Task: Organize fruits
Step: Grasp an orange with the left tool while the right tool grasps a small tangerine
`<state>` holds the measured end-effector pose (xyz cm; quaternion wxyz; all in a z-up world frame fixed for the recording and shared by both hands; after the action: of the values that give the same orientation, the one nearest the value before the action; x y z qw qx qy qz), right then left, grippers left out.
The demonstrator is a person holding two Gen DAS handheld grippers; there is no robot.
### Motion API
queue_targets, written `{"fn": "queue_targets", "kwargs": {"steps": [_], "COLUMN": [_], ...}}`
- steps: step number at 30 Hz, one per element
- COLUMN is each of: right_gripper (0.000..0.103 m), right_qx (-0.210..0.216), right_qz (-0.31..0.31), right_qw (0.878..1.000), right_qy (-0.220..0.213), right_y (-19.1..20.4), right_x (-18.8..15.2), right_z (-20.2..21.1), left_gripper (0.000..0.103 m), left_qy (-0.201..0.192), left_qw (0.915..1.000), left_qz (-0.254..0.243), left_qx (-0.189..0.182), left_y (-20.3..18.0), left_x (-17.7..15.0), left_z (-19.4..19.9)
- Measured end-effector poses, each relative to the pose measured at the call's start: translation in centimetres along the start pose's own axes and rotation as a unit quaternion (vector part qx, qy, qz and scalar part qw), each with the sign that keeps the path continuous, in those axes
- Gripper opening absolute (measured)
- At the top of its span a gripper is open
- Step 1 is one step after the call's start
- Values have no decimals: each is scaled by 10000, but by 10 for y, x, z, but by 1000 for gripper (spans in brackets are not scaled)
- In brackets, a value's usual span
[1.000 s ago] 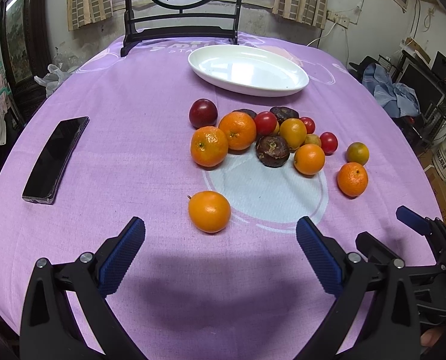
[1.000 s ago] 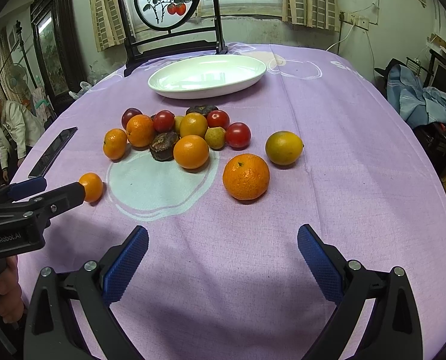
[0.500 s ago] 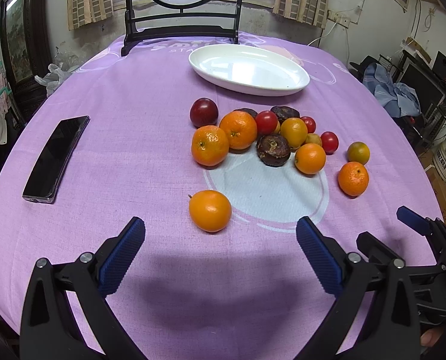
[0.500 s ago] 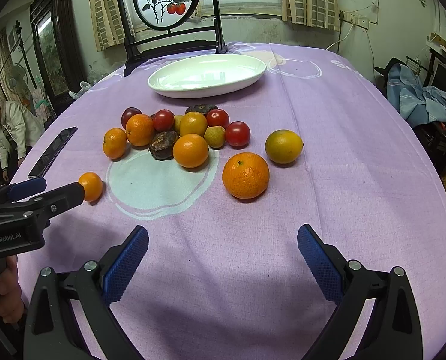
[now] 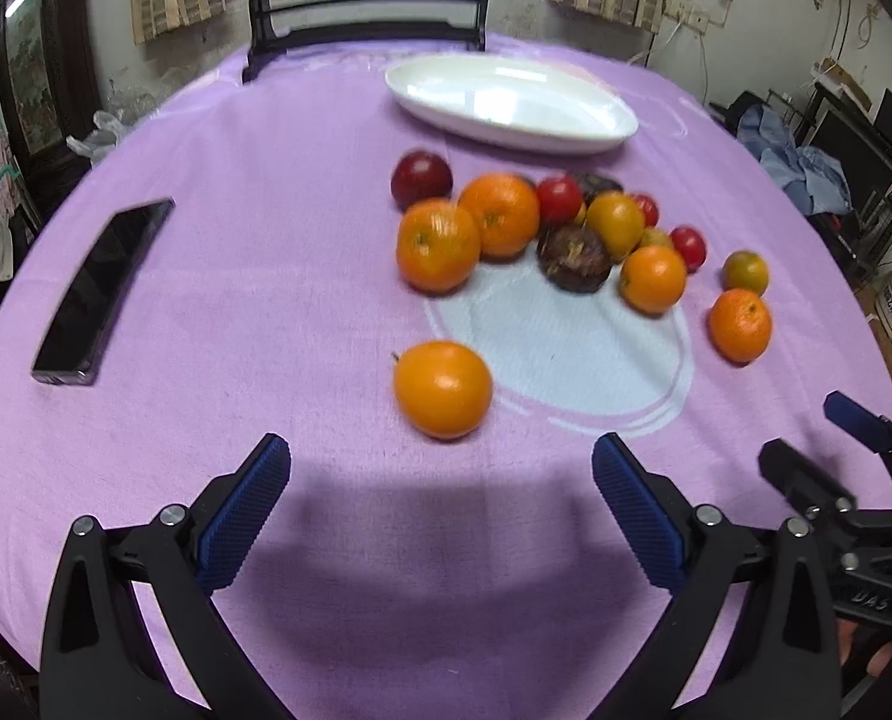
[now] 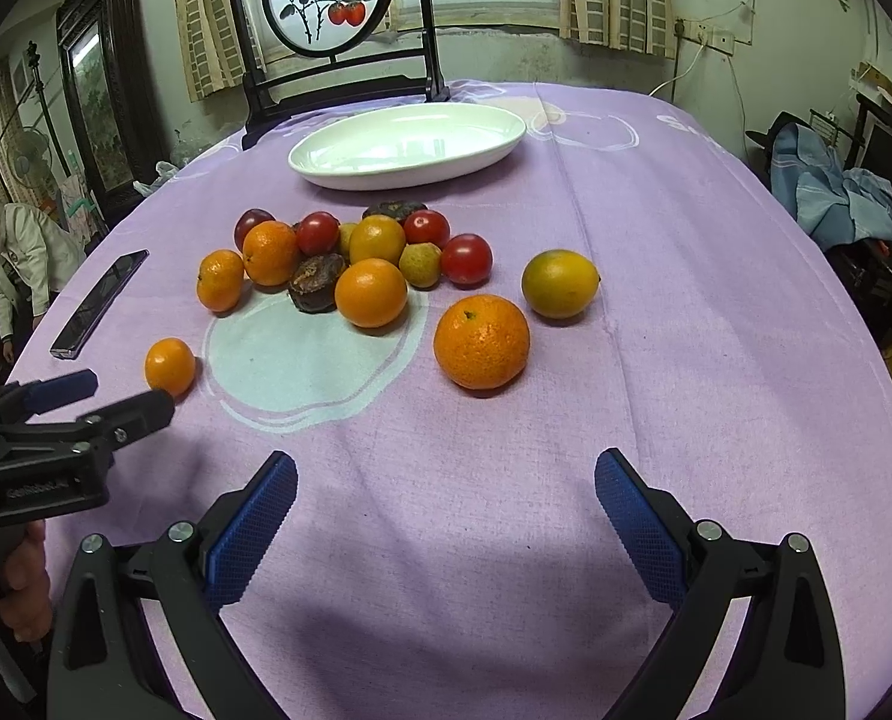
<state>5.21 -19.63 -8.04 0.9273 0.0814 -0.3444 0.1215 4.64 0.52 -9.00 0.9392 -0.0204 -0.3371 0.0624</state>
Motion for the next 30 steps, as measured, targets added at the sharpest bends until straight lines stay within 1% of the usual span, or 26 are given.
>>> {"fn": "queue_targets", "kwargs": {"steps": [2,4,5,6,7,8,9,10,11,12,13,14,16,17,19,23,26,28,29,30], "right_gripper": [100,100,100,100,100,100,100,100,100,100,100,100,100,100,100,100,100,100,99,95], "right_qx": [64,113,119,117,105,92,81,71,59,46,40,33,-4,13,103,108,37,-21,-34,-7], "right_qz": [-26,-36,-41,-61,-87,-112,-144,-163,-174,-171,-153,-126,-34,8,74,223,332,378,401,416], "right_qw": [10000,9999,9999,9999,9999,9999,9998,9998,9998,9997,9997,9998,9997,9997,9995,9991,9985,9983,9982,9981], "right_qy": [16,37,41,55,73,88,99,109,122,143,161,179,235,261,281,345,435,450,453,461], "right_y": [-1,-4,-5,-8,-11,-14,-18,-20,-22,-24,-24,-24,-23,-22,-19,-18,-17,-17,-16,-15], "right_x": [-1,-1,-1,-1,-1,-1,-1,-1,0,0,0,0,0,1,3,11,17,23,25,28], "right_z": [-2,-4,-5,-6,-8,-9,-10,-10,-11,-13,-14,-15,-18,-19,-20,-28,-39,-45,-47,-50], "left_gripper": [98,83,70,69,66,55,39,36,36,36,36,36,36,36,36,36,36,36,36,36], "left_qy": [35,-20,-86,-92,-200,-253,-138,-29,249,391,425,631,632,607,375,178,149,211,301,348], "left_qw": [10000,10000,9999,9999,9997,9996,9999,10000,9991,9979,9974,9950,9944,9946,9966,9977,9981,9982,9985,9985], "left_qz": [-3,-16,-43,-55,-63,-54,-25,12,172,258,271,385,362,349,260,223,147,97,22,12], "left_qx": [-49,-44,-89,-110,-86,-74,-79,-89,-286,-438,-515,-671,-760,-761,-681,-612,-580,-551,-449,-425], "left_y": [-2,-3,-5,-6,-6,-5,-5,-4,-7,-8,-8,-9,-7,-5,-2,5,4,5,7,8], "left_x": [0,4,7,9,12,14,12,10,5,2,2,-3,-2,0,4,12,12,10,6,5], "left_z": [-8,-15,-18,-22,-24,-26,-28,-30,-30,-31,-30,-28,-25,-22,-17,-8,-5,-7,-9,-11]}}
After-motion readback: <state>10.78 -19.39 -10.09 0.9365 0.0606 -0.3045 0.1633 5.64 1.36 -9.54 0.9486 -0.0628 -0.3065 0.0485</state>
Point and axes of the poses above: each gripper's, at about its wrist camera, not at the fingertips, and z roughly against the way its jaws point, y to its left, x to its top, the point moved 7 cm from there along -z, roughly the way its jaws point, and after that the axes turned 5 degrees about -y, right-handed, at the moved point
